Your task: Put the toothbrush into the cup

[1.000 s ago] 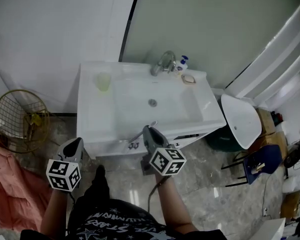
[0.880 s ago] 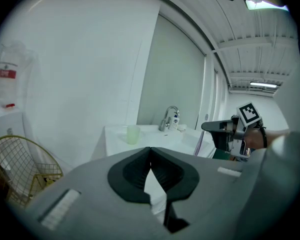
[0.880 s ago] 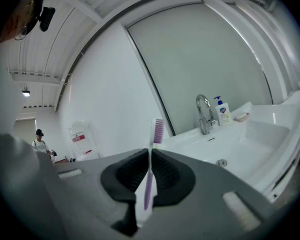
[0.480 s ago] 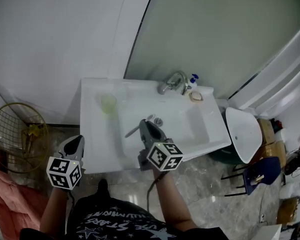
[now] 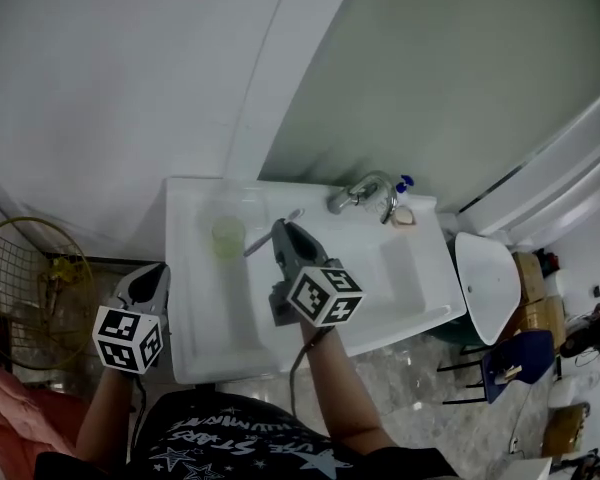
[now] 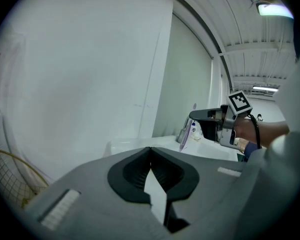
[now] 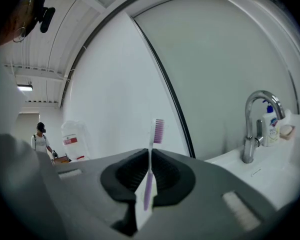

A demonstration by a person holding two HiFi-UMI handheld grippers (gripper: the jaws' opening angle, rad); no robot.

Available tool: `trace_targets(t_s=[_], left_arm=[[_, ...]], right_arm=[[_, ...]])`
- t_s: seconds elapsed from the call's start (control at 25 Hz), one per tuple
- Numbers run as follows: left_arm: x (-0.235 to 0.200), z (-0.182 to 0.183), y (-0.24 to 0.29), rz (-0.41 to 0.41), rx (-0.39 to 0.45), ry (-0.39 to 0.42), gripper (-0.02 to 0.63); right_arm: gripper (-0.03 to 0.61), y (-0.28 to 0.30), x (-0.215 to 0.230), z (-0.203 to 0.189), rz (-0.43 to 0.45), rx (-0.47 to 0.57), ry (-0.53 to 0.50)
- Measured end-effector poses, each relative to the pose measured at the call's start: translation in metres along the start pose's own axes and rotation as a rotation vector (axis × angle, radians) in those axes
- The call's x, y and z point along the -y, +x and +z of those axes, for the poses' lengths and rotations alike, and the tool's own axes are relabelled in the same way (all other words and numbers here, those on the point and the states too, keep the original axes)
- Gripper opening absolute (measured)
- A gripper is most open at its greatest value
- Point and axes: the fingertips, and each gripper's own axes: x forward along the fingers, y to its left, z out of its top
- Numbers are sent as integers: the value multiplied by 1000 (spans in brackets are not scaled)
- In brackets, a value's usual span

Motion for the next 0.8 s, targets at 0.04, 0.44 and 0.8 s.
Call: trace_targets(t_s=[0.04,0.44,0.8], left_arm=[[-3,1,4,-1,0,-1,9],[-27,-6,40,-18,-28,-27,9],[-46,-15,61,-13,-43,-59,9]], right_arm=[[21,7,-1,1,1,2,-1],[21,68,7,-34,-5,-89,-12],[21,95,20,-81,-21,-199,-9]])
